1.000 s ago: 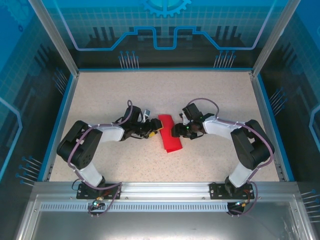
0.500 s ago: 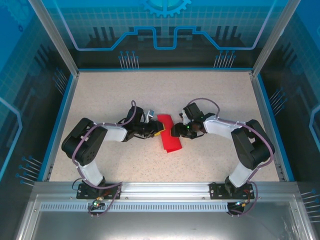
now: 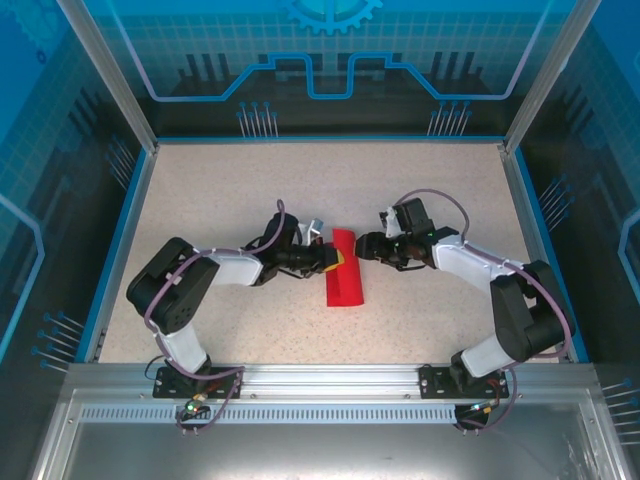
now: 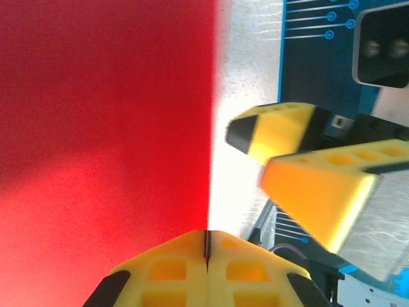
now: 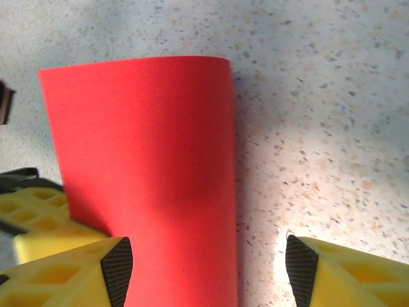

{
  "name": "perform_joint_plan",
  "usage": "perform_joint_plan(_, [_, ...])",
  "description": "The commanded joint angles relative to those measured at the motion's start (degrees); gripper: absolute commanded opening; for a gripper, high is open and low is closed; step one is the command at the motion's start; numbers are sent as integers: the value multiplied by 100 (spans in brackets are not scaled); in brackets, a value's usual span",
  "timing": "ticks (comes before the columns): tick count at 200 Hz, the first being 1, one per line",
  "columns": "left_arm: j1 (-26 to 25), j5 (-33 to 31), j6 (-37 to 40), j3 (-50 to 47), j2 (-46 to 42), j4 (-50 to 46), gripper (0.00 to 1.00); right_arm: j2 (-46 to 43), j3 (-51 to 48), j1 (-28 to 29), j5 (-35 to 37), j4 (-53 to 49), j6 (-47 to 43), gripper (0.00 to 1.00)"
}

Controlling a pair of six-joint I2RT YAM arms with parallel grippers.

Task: Fold a paper plane with a square sheet of paper (pick it up from the middle)
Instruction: First fold in half a square sheet of paper at the center of the table.

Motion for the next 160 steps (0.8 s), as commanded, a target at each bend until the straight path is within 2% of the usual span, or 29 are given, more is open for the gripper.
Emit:
perform_joint_plan(1, [-54, 16, 10, 241, 210, -56, 1, 45, -35, -102, -264, -45, 47, 69])
perform_joint_plan(58, [-49, -563, 826, 592, 243, -1809, 1, 811, 532, 212, -370, -618, -515, 69])
perform_joint_plan(119, [-40, -839, 894, 744, 507, -2074, 8, 1326, 819, 421, -218, -800, -650, 63])
perform_joint_plan(160, [-37, -952, 917, 822, 581, -2169, 11, 1654, 985, 561, 55, -1144, -836, 55])
